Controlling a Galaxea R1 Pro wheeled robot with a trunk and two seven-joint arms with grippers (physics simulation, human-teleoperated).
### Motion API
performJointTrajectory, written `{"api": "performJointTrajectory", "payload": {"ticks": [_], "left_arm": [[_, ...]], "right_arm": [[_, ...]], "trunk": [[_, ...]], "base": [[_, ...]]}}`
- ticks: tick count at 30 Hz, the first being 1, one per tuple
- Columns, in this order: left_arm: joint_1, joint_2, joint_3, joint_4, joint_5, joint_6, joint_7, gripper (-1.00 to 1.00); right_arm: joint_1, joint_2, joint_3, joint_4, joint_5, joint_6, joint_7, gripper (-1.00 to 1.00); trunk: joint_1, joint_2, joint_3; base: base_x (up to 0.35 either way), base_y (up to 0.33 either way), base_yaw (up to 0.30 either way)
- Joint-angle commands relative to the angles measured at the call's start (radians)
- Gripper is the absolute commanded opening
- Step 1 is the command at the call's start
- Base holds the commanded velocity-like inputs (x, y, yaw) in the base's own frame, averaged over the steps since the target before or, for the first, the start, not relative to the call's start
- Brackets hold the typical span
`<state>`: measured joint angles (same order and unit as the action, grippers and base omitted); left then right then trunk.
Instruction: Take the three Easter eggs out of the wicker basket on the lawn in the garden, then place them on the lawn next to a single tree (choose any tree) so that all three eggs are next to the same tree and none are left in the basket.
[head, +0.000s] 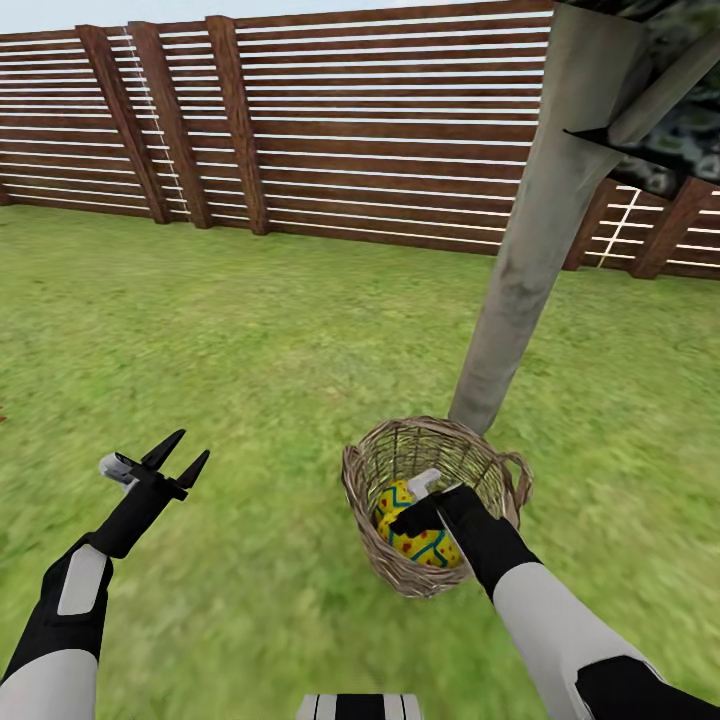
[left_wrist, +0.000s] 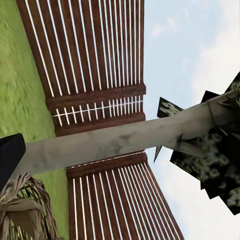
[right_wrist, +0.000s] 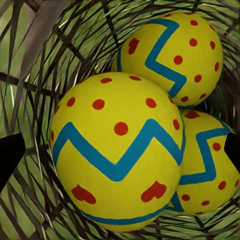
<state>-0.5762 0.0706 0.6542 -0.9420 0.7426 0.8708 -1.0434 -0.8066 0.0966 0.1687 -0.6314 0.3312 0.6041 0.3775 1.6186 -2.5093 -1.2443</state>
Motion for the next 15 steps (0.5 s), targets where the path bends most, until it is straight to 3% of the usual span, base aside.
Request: {"api": "performJointTrajectory", "payload": {"ticks": [1,15], "left_arm": [[-0.001,0.0,0.001,0.0,0.002,0.005,-0.001,1.0],[-0.001,0.0,0.001,0.002,0.001,0.005,-0.001,1.0]], "right_arm": [[0.0,0.0,-0.001,-0.002,0.011,0.003,0.008,1.0],[0.0,0.005,-0.004,-0.002,0.011,0.004,-0.004,1.0]], "trunk": [[0.0,0.0,-0.001],[0.006,-0.003,-0.051]], "base": [[0.0,0.0,0.0],[0.0,0.0,0.0]]}}
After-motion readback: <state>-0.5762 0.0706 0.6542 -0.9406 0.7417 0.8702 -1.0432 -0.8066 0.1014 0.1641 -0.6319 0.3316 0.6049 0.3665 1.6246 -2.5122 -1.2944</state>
